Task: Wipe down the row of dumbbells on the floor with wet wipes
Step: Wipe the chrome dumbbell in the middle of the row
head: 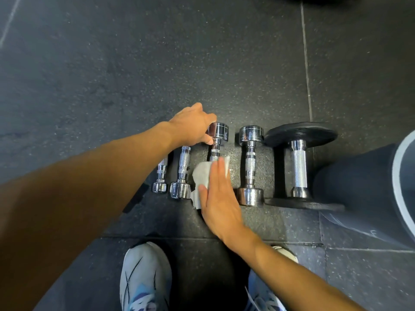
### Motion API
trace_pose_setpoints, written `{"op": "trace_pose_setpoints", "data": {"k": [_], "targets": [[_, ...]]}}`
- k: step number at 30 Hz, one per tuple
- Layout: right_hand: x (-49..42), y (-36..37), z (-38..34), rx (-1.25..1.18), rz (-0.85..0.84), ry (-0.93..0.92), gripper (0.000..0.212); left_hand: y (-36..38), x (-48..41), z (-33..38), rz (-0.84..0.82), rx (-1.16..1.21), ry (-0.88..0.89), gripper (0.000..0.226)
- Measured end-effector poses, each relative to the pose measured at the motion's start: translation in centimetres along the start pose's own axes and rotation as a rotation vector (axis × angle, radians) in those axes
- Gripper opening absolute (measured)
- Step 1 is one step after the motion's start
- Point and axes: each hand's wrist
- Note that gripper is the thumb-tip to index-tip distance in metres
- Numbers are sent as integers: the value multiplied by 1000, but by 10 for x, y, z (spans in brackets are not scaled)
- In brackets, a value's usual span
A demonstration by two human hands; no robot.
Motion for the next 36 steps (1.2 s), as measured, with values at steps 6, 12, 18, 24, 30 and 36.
{"op": "trace_pose_setpoints", "data": {"k": [6, 12, 18, 24, 30, 36], "targets": [[-11, 2, 1, -165, -54, -33, 67, -9, 7, -9, -19, -51, 35, 51], [43, 15, -2, -147, -74, -44, 66, -11, 7, -5, -25, -25, -12, 59], [12, 11, -8, -303, -81, -15, 66, -4, 11, 0, 69, 95, -106, 54], [-47, -5, -15, -169, -187, -63, 72, 2, 13, -13, 129, 196, -116, 50], [-37, -9, -19, -158, -12, 53, 70, 0, 17, -36, 36, 266, 26, 25], [-30, -25, -4, -79, 215, 181, 49, 7, 11, -10, 154, 305, -20, 29]]}}
Point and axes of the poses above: each hand's wrist, its own x-axis away from the middle knuckle, its own y-axis out of the palm, z = x × y, and after that the axes turned 5 degrees about -z, right-handed
